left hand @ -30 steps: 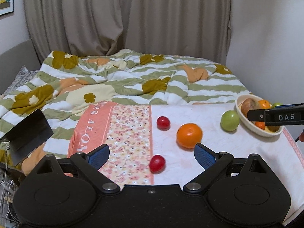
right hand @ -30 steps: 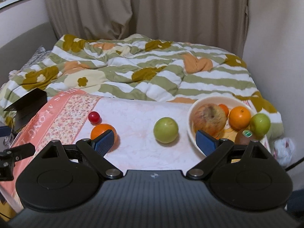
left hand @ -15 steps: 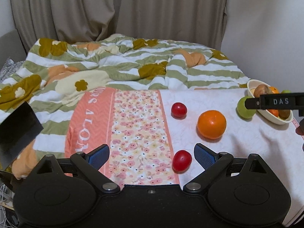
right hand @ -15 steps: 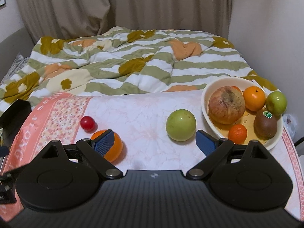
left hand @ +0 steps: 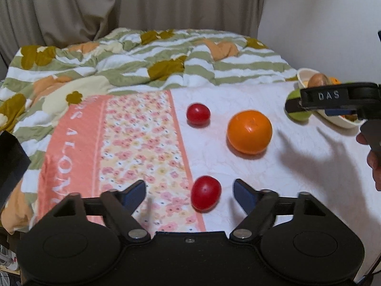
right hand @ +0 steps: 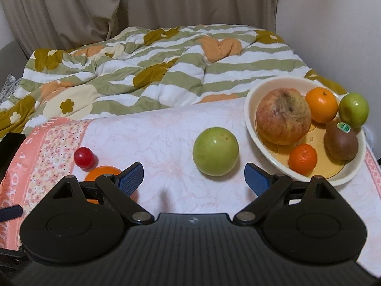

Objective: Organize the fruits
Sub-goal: 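Grasp a red cherry tomato with the left gripper while the right gripper grasps a green apple, then carry the tomato and green apple over the cream bowl with both grippers, then release the tomato into the bowl with the left gripper while the right gripper releases the green apple, then withdraw both grippers from the bowl toward the last fruit, then grasp the last red tomato with the left gripper while the right gripper grasps the large orange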

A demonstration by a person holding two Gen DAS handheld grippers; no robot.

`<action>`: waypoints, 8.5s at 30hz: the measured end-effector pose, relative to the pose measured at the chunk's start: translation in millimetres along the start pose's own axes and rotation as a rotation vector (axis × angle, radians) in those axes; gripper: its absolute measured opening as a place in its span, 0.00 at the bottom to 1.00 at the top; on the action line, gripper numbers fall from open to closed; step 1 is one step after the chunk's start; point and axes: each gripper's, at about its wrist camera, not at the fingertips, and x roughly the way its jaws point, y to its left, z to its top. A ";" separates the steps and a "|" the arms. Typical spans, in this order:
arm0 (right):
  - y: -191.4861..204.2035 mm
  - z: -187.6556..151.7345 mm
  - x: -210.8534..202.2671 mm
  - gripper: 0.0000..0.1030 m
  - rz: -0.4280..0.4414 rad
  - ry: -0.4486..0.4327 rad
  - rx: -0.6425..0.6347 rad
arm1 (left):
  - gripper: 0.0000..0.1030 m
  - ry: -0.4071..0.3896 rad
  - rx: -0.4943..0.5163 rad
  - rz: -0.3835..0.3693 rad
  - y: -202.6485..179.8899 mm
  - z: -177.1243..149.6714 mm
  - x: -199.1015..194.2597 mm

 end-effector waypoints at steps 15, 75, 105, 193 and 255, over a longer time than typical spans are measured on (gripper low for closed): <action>-4.6 1.0 30.4 1.00 -0.013 0.018 -0.010 | 0.31 0.042 0.010 0.000 -11.0 -0.4 16.6; -9.8 -1.4 -61.8 0.66 0.005 -0.065 -0.076 | 0.31 -0.135 -0.036 -0.048 -31.4 13.0 -61.9; -202.2 19.9 -109.7 0.66 0.037 -0.094 -0.131 | 0.31 -0.161 0.011 -0.122 -217.1 88.1 -19.5; -164.3 27.3 -116.7 1.00 0.235 -0.205 -0.369 | 0.94 -0.272 -0.191 0.190 -190.6 35.7 -101.5; 86.2 -27.9 2.1 1.00 0.076 0.108 -0.253 | 0.54 0.084 0.062 -0.236 29.5 97.2 80.5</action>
